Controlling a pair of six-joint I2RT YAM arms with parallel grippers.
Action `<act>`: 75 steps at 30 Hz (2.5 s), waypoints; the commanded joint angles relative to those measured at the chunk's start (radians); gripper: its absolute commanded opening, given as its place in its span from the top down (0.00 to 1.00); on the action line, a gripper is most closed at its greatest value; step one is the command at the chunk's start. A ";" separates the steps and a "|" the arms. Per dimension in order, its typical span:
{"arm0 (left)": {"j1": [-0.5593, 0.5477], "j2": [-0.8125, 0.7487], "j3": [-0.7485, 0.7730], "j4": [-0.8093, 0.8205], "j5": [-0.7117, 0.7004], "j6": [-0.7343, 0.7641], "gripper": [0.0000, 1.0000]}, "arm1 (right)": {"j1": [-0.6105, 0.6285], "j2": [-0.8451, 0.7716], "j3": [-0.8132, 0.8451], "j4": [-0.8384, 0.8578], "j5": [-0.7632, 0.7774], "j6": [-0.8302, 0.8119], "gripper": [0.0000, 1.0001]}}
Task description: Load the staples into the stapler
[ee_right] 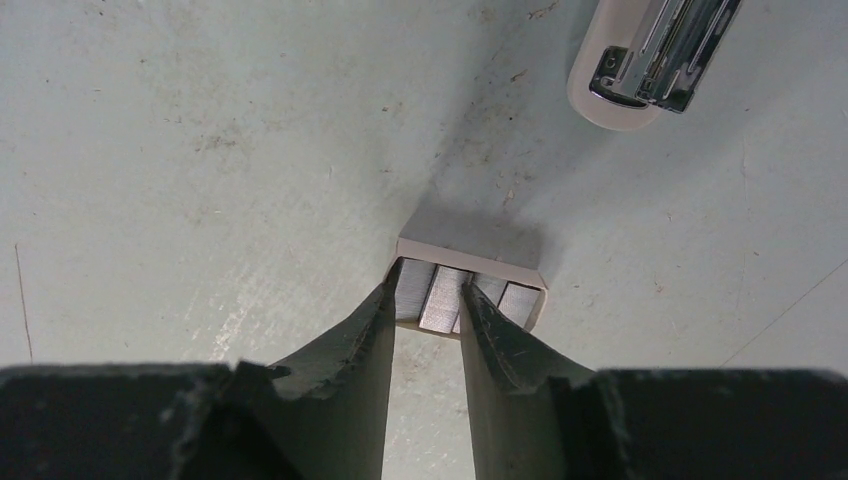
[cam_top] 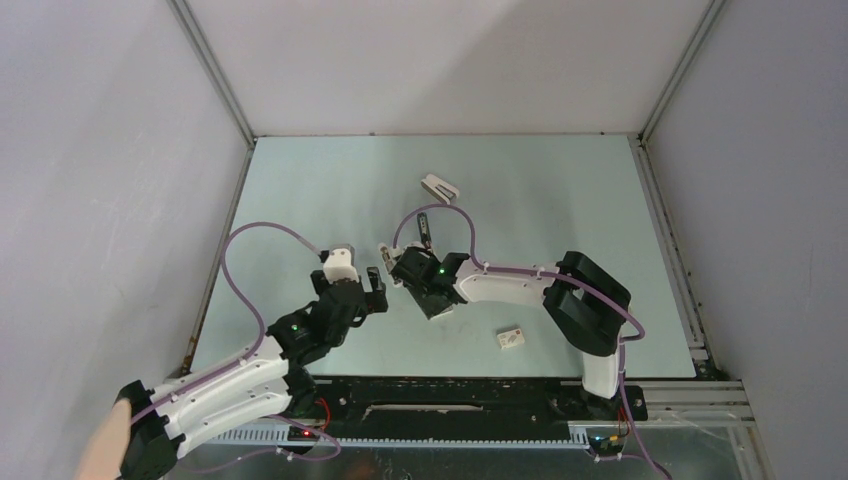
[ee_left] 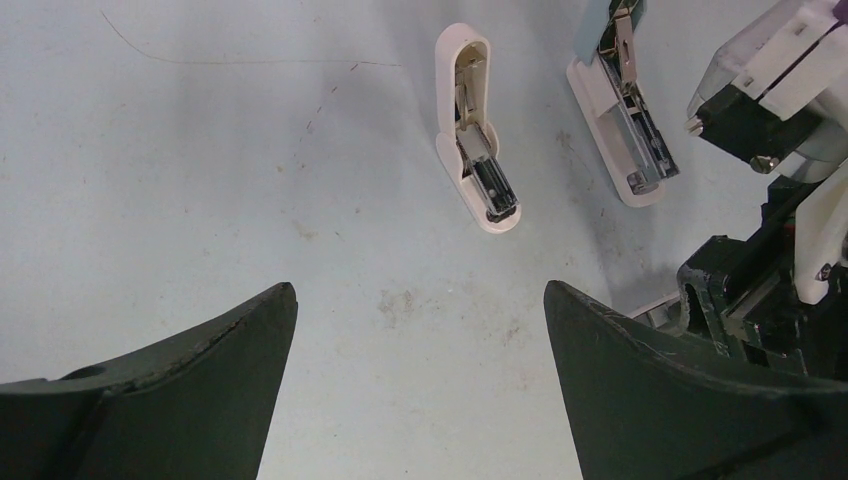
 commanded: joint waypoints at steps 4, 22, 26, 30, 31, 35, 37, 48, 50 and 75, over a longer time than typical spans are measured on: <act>0.001 0.001 0.011 0.051 -0.002 0.014 0.04 | -0.007 -0.022 -0.013 -0.016 0.034 -0.004 0.69; 0.001 -0.012 0.008 0.051 0.009 0.014 0.04 | -0.021 -0.086 -0.014 -0.047 0.111 0.052 0.78; 0.001 -0.013 0.008 0.051 0.008 0.014 0.04 | -0.027 -0.060 -0.013 -0.030 0.085 0.046 0.77; 0.000 -0.010 0.008 0.052 0.008 0.014 0.04 | -0.029 -0.044 -0.014 -0.018 0.062 0.042 0.76; 0.001 -0.010 0.008 0.053 0.010 0.013 0.04 | -0.029 -0.043 -0.013 -0.017 0.058 0.041 0.76; 0.001 -0.006 0.008 0.054 0.012 0.014 0.04 | -0.028 -0.035 -0.014 -0.011 0.045 0.038 0.72; 0.001 -0.004 0.008 0.056 0.012 0.014 0.04 | -0.030 -0.032 -0.014 -0.008 0.040 0.037 0.69; 0.001 -0.004 0.008 0.057 0.013 0.013 0.04 | -0.034 -0.004 -0.014 -0.032 0.078 0.046 0.65; 0.001 -0.004 0.010 0.057 0.014 0.013 0.04 | -0.036 0.000 -0.013 -0.033 0.076 0.046 0.65; 0.000 0.001 0.005 0.073 0.033 0.011 0.04 | -0.165 -0.224 -0.227 0.157 -0.167 0.040 0.80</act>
